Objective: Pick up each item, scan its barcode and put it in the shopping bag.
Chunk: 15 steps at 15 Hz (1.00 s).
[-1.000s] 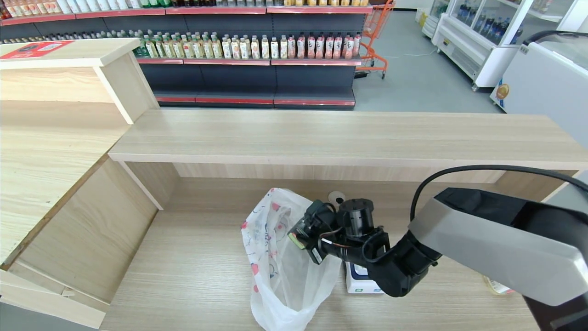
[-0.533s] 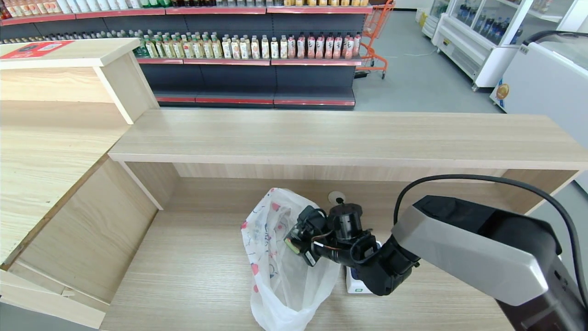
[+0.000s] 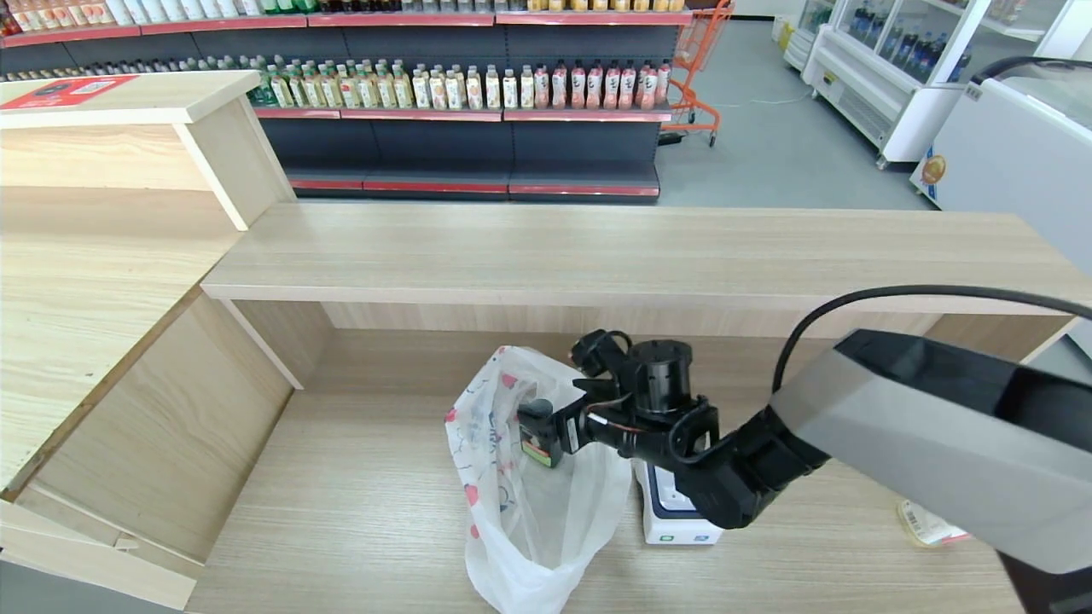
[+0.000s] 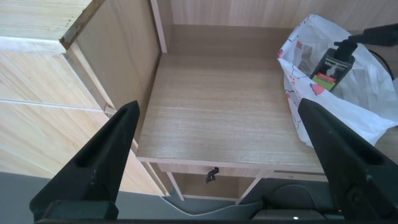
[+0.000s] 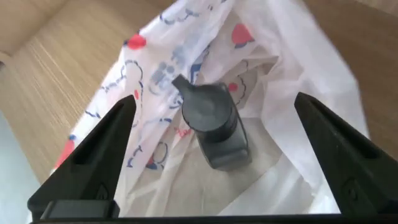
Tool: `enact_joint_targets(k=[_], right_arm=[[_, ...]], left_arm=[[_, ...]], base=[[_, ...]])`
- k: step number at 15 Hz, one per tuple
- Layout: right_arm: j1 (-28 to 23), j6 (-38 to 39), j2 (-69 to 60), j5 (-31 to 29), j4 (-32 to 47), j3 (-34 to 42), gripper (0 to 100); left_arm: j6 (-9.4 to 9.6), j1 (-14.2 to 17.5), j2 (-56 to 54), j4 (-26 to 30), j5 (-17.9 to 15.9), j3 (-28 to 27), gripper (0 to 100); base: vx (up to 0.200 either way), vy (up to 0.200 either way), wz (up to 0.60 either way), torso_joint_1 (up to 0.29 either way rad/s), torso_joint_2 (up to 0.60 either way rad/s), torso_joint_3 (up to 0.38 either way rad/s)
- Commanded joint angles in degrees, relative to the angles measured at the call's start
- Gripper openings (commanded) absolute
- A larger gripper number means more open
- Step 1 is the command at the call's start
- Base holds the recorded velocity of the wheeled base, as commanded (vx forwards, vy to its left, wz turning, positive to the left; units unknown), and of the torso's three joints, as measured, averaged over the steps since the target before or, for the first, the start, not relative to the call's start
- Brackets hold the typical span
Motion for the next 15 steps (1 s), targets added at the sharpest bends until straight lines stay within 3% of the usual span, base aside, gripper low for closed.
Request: enact_joint_targets(k=[1,4,6,8,13,15], right_arm=[[-1.51,6.24,-15.74,-1.47,2.83,10.31,100],[-7.83,7.64,-36.48,-4.81,11.88,26.75,100],[-14.25,6.15,-48.79,-10.09,23.05,33.60,100],[-21.37,6.24,-62.41,-10.44,34.74,39.23,100],[-22.95,7.21,-82.10,-10.35,54.07,43.18,100],[-22.95,7.29,-82.89,-10.35,55.04,43.27,100]], left_arm=[[-0.01,0.00,-0.02,-0.01,0.02,0.10,100],[-0.01,0.00,-0.02,-0.01,0.02,0.01,100],[-0.01,0.00,-0.02,-0.01,0.02,0.01,100],[-0.01,0.00,-0.02,-0.01,0.02,0.01,100],[-0.10,0.00,-0.02,-0.01,0.02,0.01,100],[-0.18,0.00,-0.02,-0.01,0.02,0.10,100]], base=[[0.000,0.000,0.00,0.000,0.00,0.000],[0.000,0.000,0.00,0.000,0.00,0.000],[0.000,0.000,0.00,0.000,0.00,0.000],[0.000,0.000,0.00,0.000,0.00,0.000],[0.000,0.000,0.00,0.000,0.00,0.000],[0.000,-0.100,0.00,0.001,0.00,0.001]])
